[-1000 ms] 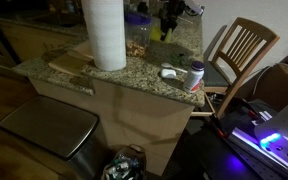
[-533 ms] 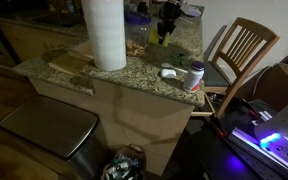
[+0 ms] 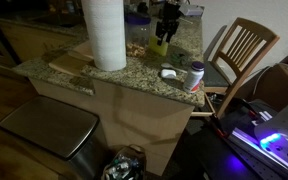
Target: Move the yellow sponge to the right of the clear jar
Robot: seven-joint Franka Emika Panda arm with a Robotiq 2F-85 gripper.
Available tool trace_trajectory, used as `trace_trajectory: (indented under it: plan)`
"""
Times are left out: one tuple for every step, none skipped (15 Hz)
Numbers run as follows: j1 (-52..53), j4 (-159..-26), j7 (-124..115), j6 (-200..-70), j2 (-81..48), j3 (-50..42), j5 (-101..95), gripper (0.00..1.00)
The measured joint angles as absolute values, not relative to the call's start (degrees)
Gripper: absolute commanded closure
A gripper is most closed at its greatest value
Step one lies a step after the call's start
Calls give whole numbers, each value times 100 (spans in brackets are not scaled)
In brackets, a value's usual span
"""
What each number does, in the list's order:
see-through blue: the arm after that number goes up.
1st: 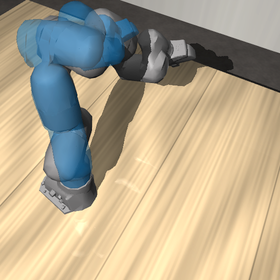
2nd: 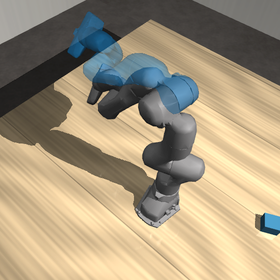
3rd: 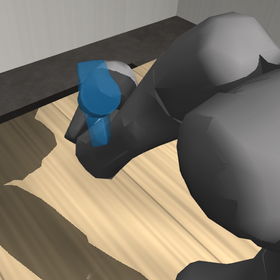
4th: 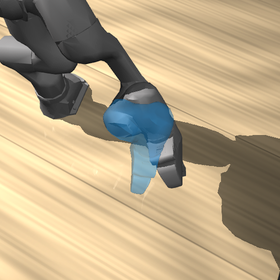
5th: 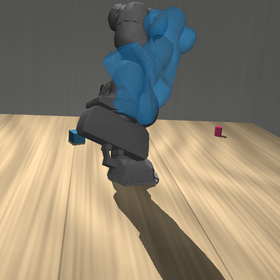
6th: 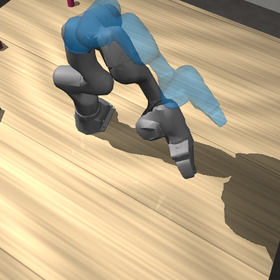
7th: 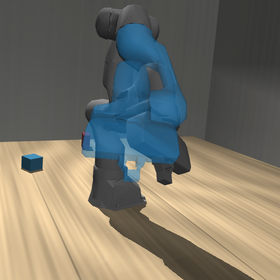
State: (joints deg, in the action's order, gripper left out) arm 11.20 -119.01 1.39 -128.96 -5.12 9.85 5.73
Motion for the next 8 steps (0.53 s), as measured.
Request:
trace_trajectory:
  plan:
    - [1136,-11919,43,-12892,-438,991,508,0]
    - [1141,-11930,-46,-12886,-343,994,470,0]
    - [1139,-11936,-117,-12879,-232,994,456,0]
    - [1134,-11938,-179,-12849,-88,988,455,0]
    - [1128,-11942,-246,-12792,94,975,455,0]
    - [1115,-11948,-342,-12711,310,955,455,0]
    - [1091,-11952,-450,-12598,554,935,449,0]
    - [1036,-11981,-522,-12558,756,870,412,0]
